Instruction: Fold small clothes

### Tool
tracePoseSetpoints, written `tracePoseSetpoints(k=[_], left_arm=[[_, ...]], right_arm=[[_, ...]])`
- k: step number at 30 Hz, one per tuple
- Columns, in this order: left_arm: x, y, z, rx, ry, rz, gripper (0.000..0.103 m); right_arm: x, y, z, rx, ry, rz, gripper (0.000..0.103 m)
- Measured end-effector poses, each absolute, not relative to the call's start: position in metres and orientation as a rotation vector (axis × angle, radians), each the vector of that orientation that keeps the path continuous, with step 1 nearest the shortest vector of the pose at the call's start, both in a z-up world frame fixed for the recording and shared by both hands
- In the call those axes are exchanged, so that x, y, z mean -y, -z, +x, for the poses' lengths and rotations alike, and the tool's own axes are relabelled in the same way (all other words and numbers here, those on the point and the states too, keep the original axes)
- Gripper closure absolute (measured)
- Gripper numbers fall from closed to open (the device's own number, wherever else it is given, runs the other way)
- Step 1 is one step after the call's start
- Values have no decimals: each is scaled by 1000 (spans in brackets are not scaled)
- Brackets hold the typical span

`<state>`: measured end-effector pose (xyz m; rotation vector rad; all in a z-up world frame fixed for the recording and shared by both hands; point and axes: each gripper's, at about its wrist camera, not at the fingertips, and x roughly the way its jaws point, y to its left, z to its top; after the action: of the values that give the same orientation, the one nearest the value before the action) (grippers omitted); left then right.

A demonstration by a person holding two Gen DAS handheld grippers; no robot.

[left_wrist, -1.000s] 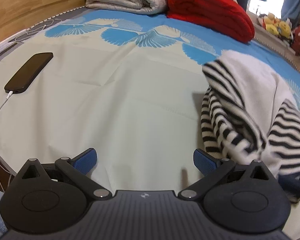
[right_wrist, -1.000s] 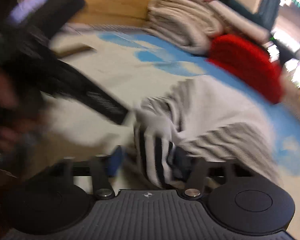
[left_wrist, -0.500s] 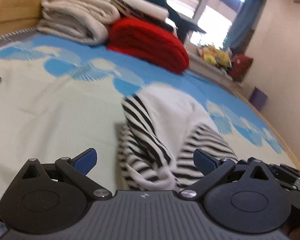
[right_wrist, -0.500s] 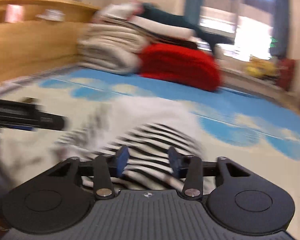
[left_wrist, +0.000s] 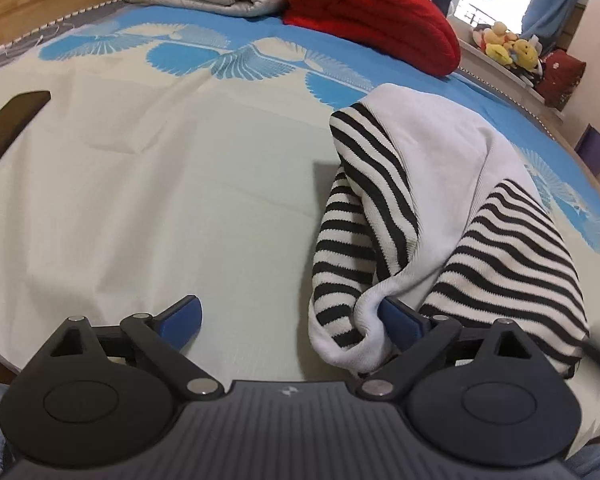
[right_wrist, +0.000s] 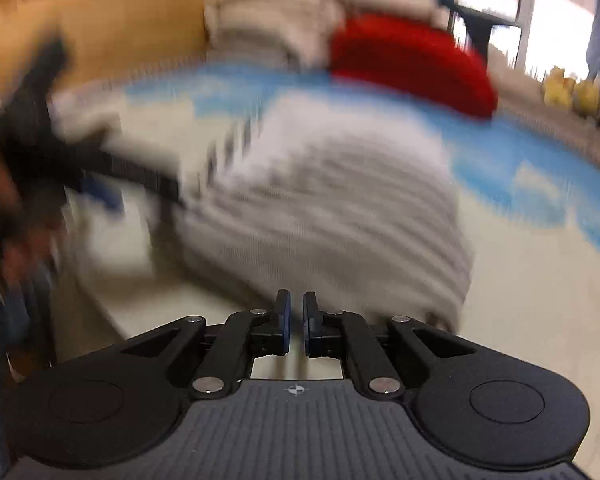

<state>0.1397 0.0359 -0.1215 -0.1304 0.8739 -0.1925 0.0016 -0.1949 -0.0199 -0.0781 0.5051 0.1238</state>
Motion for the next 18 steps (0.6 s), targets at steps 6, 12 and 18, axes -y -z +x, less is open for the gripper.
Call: tracePoseSetpoints(k=[6, 12, 18], left_arm=[[-49, 121, 128, -880, 169, -141, 1], [-61, 87, 119, -791, 227, -191, 1], [-49, 54, 169, -780, 362, -318, 1]], right_arm=[[222, 56, 28, -685, -74, -106, 89], [218, 42, -3, -647, -166, -39, 87], [252, 11, 7, -527, -68, 34, 57]])
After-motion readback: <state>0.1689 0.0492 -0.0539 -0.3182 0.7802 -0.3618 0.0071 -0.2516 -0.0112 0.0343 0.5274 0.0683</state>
